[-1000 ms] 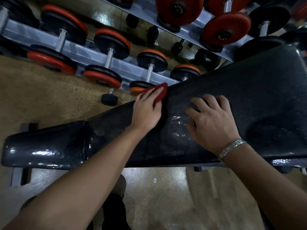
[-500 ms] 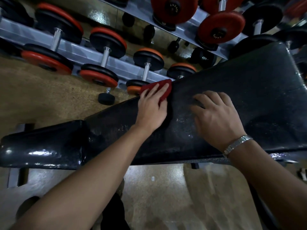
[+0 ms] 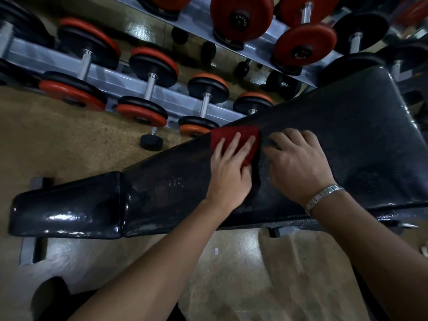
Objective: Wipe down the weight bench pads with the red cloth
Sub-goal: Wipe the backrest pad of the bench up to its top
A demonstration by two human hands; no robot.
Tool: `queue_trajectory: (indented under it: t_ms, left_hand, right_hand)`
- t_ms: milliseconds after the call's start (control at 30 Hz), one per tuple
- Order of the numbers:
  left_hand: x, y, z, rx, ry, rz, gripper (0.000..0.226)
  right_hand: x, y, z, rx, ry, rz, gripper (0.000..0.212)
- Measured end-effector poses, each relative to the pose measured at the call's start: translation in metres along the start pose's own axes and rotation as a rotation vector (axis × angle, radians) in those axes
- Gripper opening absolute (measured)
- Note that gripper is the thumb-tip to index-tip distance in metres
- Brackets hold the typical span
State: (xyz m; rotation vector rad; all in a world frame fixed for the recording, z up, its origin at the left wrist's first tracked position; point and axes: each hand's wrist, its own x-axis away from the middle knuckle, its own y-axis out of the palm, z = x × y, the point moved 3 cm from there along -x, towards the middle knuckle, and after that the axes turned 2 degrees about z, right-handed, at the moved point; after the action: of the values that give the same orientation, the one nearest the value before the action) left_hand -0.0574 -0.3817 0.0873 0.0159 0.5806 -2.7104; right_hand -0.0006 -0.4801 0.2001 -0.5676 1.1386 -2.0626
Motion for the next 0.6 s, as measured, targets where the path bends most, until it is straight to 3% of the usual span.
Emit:
queue_trajectory:
  t_ms: [133,233,367,533,600]
  left_hand:
    - [0.041,-0.011,-0.032,-0.066,0.114,-0.036,0.058]
    - [0.023,-0.02,-0.051,-0.05,-0.033,0.012,0.057]
    - [0.0,-0.011,-0.024,0.06,-0.173,0.064,0.058]
    - [0.067,-0.008,-0.043,-0.047,0.054,-0.029,0.061]
    - [0.075,-0.013,-0.057,-0.062,0.05,-0.032,0.059]
  right_hand:
    - [0.0,-0.001,0.0,0.001,-0.002,-0.018,0.028]
    - [0.001,-0.001,0.002,-0.002,-0.001,-0.046,0.025]
    - [-0.001,0.0,0.002,0.022,0.009,-0.071,0.024]
    - [-0.002,0.0,0.001,0.023,0.005,-0.065,0.025]
    - [-0.001,0.001,0.002,0.023,0.008,-0.056,0.026]
